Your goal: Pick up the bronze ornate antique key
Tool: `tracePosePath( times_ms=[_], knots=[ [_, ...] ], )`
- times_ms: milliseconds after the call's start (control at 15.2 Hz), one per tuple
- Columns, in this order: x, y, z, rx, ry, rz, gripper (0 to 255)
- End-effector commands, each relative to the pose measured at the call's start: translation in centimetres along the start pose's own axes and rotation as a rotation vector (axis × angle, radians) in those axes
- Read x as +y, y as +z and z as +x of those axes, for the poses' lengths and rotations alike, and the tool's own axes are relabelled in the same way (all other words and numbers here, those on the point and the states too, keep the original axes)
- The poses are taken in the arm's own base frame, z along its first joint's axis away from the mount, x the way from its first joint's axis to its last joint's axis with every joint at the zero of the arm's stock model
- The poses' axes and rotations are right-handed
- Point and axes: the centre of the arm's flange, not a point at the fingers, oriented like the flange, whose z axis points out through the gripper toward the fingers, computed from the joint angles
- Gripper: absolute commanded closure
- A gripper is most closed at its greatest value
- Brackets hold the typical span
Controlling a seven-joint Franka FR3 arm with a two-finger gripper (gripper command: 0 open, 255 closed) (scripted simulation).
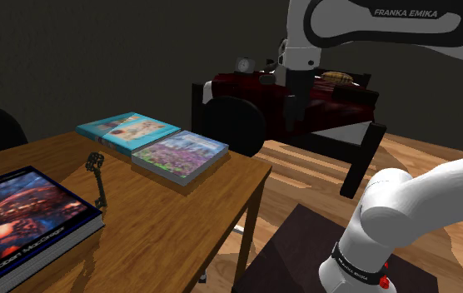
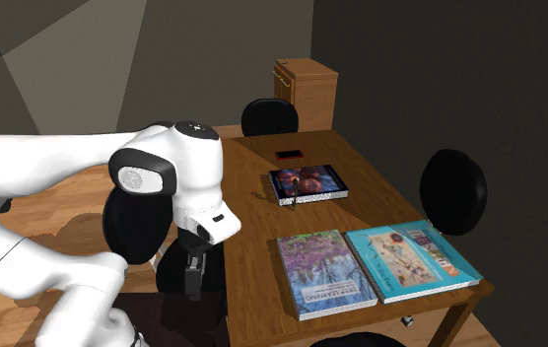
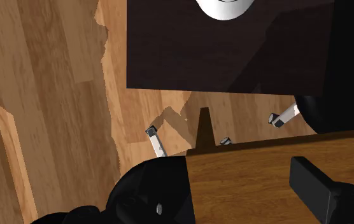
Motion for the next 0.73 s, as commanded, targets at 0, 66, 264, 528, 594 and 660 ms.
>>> tracePosePath(
  times_ms=[0, 66, 264, 528, 594, 660],
  knots=[
    [0.0, 0.0, 0.0, 0.0, 0.0, 0.0, 0],
    [-1.1, 0.2, 0.5, 0.014, 0.001, 0.0, 0],
    [-4.4, 0.7, 1.9, 0.055, 0.004, 0.002, 0],
    [-8.8, 1.3, 3.9, 0.11, 0.008, 0.003, 0],
    [-10.0, 1.4, 4.4, 0.124, 0.009, 0.004, 0],
    [-11.1, 1.5, 4.9, 0.138, 0.009, 0.004, 0]
  ],
)
